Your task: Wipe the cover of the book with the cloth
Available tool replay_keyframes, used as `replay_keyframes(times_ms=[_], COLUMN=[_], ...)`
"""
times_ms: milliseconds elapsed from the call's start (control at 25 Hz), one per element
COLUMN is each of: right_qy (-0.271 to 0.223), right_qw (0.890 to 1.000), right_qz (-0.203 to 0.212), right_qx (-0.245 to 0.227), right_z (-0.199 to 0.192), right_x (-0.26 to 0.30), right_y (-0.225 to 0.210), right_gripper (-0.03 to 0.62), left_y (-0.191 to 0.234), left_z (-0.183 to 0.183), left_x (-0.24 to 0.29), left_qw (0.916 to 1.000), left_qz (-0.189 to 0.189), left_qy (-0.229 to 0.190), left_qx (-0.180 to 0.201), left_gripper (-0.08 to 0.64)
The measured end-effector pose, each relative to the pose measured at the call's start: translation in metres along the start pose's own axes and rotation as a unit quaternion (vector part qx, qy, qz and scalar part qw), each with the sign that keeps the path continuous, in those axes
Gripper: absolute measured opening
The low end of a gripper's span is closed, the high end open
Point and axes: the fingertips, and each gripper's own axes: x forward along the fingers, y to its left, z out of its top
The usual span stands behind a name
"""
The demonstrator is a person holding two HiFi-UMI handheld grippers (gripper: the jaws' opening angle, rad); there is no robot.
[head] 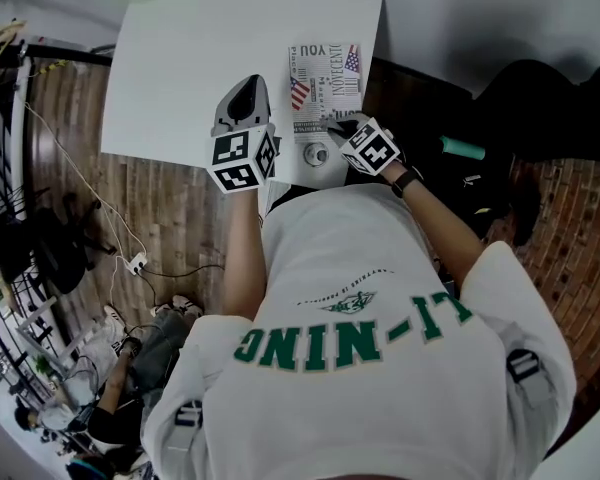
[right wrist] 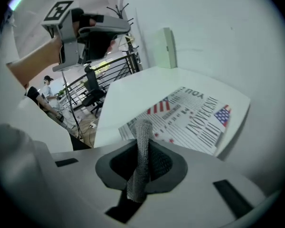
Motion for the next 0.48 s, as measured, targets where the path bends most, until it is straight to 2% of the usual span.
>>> replay_keyframes(times_ms=[240,360,480], right_qy=[0.014,0.039,0.035], right_qw=[0.995,0.991,0.992], right_qz=[0.056,0.058,0.049], right_qx=[-0.086,-0.114,-0.11], right_z=[0.034,0.029,0.024], right_x=[0.046,0.059,0.057], right_y=[0.055,0.063,0.058], right_gripper=[0.043,0.043,0.043], left_y=[0.016,0.018,0.02], left_z=[-0.004,-0.008,-0.01], left_x=[-0.015,-0.02,-0.021], left_qw=[0.9997,0.9995,0.9995], left_qz=[0.024,0.029,0.03], left_qy=[0.0,0.003,0.004], left_qx=[-0.007,-0.01,-0.009], left_gripper=[0.012,0.012,0.012])
